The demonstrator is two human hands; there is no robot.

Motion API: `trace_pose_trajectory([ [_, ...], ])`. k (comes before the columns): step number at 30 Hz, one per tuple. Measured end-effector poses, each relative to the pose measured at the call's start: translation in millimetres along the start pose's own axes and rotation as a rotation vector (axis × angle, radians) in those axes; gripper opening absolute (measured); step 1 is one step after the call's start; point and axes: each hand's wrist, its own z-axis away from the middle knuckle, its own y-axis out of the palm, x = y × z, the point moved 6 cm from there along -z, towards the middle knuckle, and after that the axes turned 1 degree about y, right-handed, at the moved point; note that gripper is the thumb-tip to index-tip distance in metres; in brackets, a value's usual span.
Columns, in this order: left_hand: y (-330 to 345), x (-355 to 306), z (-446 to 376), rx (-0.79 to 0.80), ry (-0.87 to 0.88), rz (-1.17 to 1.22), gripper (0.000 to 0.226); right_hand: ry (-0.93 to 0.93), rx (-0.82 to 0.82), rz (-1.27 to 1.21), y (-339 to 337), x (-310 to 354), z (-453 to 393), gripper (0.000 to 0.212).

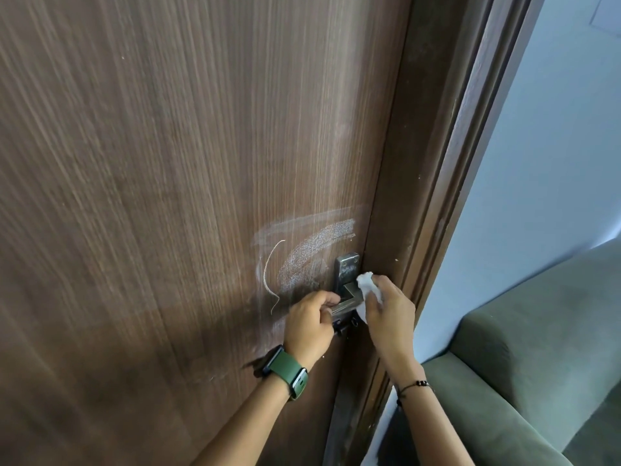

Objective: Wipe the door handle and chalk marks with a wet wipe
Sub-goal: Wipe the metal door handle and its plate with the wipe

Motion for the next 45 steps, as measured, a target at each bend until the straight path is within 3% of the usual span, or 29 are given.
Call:
trace_pose_trajectory([
  [8,-2.6,9.4,-0.7,0.024,-0.116,0.145,0.029,-0.038,0.096,0.136,13.1,3.3,10.3,0.029],
  [12,-6.8,24.1,5.5,0.028,-0.225,0.259,0.026,-0.077,0.092,0.183,6.5,7.9,3.8,0.015],
  [15,-7.1,34.8,12.9,0.05,-0.335,0.348,0.024,-0.096,0.087,0.207,5.0,14.4,-5.7,0.026],
  [21,-7.4,41.3,14.8,0.028,-0.412,0.435,0.026,-0.107,0.074,0.314,12.9,27.2,8.7,0.017],
  [24,-7.6,38.9,15.1,-0.024,-0.426,0.478,0.029,-0.257,0.222,0.278,36.8,54.8,40.8,0.021],
  [26,-8.1,41.0,15.1,-0.031,-0.46,0.517,0.031,-0.319,0.232,0.242,33.4,52.0,35.1,0.024],
  [30,-9.7,40.2,15.2,-0.04,-0.509,0.573,0.028,-0.16,0.098,0.254,14.4,25.3,14.0,0.024],
  [35,-13.2,37.6,14.7,-0.17,-0.546,0.672,0.027,-0.427,0.169,0.11,40.0,50.5,49.0,0.025],
  [40,-12.9,37.1,12.9,-0.065,-0.567,0.638,0.038,-0.19,0.029,0.135,16.2,15.2,18.9,0.022],
  [42,-13.6,35.9,12.4,-0.102,-0.558,0.623,0.041,-0.292,0.046,0.093,33.4,35.4,35.4,0.021],
  [45,-16.9,35.8,11.9,-0.12,-0.551,0.584,0.043,-0.525,0.268,0.157,66.0,38.6,76.5,0.016],
])
